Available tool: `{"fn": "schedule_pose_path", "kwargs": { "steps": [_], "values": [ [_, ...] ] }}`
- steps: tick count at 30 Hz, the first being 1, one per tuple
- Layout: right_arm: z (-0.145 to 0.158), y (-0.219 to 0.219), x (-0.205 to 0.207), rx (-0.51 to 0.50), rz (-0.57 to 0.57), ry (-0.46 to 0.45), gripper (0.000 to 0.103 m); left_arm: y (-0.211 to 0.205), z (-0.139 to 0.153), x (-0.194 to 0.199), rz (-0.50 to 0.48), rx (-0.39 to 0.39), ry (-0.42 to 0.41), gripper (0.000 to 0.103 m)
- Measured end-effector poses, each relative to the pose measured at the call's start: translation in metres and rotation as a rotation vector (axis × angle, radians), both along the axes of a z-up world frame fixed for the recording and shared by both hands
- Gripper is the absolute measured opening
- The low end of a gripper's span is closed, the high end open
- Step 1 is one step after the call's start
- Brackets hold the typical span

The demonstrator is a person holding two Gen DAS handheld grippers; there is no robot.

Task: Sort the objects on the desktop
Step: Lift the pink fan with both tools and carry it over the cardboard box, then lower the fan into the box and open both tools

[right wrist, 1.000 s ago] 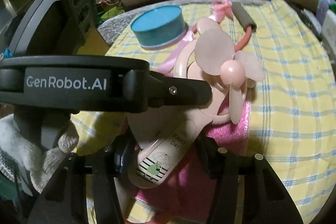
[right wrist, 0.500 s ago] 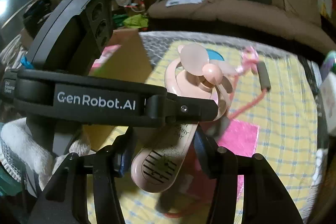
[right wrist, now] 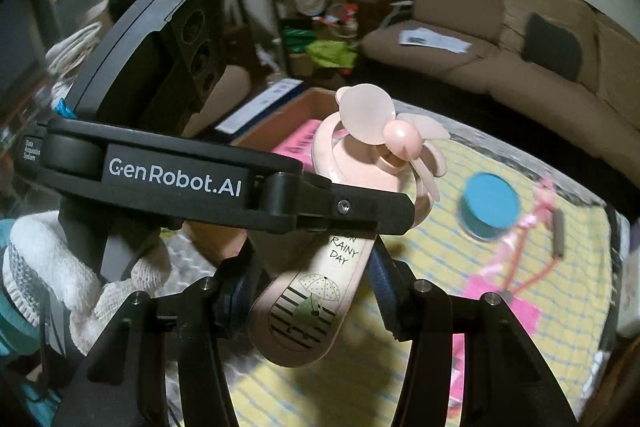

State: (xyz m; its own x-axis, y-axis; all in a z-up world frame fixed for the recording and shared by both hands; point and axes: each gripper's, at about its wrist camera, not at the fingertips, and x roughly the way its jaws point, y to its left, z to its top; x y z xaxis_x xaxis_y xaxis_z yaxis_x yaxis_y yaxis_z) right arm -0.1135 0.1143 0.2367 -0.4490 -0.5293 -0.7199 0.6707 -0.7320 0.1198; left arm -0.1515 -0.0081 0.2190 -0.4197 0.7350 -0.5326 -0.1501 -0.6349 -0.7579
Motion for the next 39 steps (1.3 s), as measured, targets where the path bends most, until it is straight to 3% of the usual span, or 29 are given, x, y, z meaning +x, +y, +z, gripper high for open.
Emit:
{"fn": "schedule_pose_path", "kwargs": {
  "steps": [9,14,32,37,39],
  "values": [
    [-0.039,-0.094,0.003,-0.006,0.101,-0.07,0.053,-0.083,-0.029,0.019,0.097,0.006,-0.041,0.024],
    [-0.055,-0.116,-0.003,-0.02,0.106,-0.107,0.053,-0.107,-0.051,0.02,0.123,0.004,-0.075,0.024],
    [-0.087,-0.109,-0.042,0.064,0.03,-0.186,0.053,-0.085,-0.084,-0.002,0.072,-0.137,-0.138,0.027],
    [-0.097,-0.105,-0.045,0.135,0.014,-0.171,0.045,-0.085,-0.077,0.003,0.081,-0.163,-0.133,0.05],
    [-0.097,-0.105,-0.045,0.14,0.011,-0.172,0.045,-0.089,-0.072,0.008,0.092,-0.165,-0.129,0.051]
  ]
}}
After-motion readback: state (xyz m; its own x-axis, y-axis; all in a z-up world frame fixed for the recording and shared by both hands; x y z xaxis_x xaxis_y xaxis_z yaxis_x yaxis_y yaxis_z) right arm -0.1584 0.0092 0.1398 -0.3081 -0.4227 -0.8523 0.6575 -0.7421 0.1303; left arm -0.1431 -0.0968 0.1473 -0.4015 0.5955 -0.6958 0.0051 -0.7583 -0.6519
